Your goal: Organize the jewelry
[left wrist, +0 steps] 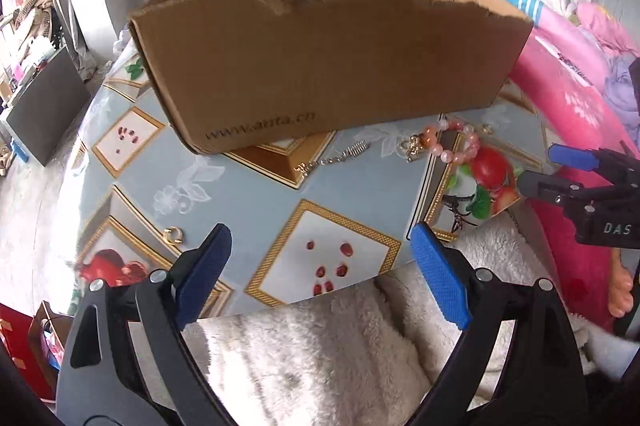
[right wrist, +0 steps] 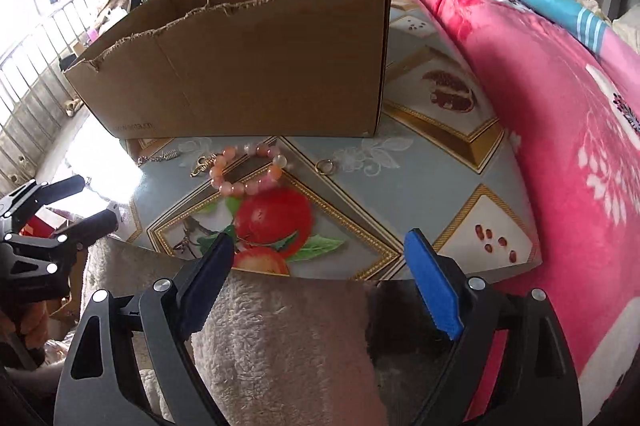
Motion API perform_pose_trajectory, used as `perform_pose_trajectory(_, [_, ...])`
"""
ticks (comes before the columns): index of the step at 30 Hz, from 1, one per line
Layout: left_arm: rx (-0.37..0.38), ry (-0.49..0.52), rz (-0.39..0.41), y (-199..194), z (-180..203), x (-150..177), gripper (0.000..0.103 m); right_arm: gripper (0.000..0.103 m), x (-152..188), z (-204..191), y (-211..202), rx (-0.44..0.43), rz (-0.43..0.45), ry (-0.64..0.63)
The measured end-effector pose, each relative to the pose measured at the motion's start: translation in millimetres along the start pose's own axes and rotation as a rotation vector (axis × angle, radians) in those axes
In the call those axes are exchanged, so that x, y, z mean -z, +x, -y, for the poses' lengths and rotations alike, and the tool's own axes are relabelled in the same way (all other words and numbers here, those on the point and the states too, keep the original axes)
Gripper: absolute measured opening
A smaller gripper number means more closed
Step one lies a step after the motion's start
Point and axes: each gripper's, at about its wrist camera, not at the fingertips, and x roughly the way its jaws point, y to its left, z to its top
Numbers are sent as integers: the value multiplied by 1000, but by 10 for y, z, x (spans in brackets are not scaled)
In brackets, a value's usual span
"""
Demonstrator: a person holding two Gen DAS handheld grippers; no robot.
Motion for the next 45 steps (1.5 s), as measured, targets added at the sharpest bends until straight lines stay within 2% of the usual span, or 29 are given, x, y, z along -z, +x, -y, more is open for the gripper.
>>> perform_pose_trajectory(4, [-44,22,-10,111,108,51,87,85,-20,-32,81,32,12,-15])
perform_pose_trajectory(7, [-42,16,-3,140,111,90,88,84,-7,-45,171,49,3,-23])
perform_pose_trajectory(12, [-49,7,6,164,68,119,95,88,-4,-92,229,86,12,-52])
perform_pose_trajectory(14, [-47,4,4,170,61,128,96,93,8,-113,243,83,6,-57])
perform_pose_trajectory(17, [-56,1,-7,179,64,119,96,96,9,-133,251,83,1,-53])
perform_pose_trajectory(27, [-57,-12,-46,242,42,15,96,97,-62,-101,303,88,-10,-30])
perform_pose_trajectory(34, [-65,-18,-38,239,57,43,96,97,-39,-82,315,91,25,-25])
perform_pose_trajectory(36, [-87,-43,-41,214,36,51,96,97,-8,-87,309,93,39,-25])
perform_pose_trajectory(40, [-60,-89,25,21,-91,101,95,97,56,-87,297,89,65,-29])
perform_pose_trajectory(43, [-76,-111,78,-150,-201,114,94,97,111,-87,277,83,84,-30])
perform_pose_trajectory(45, [-85,-123,104,-234,-277,124,89,97,137,-83,265,79,91,-28])
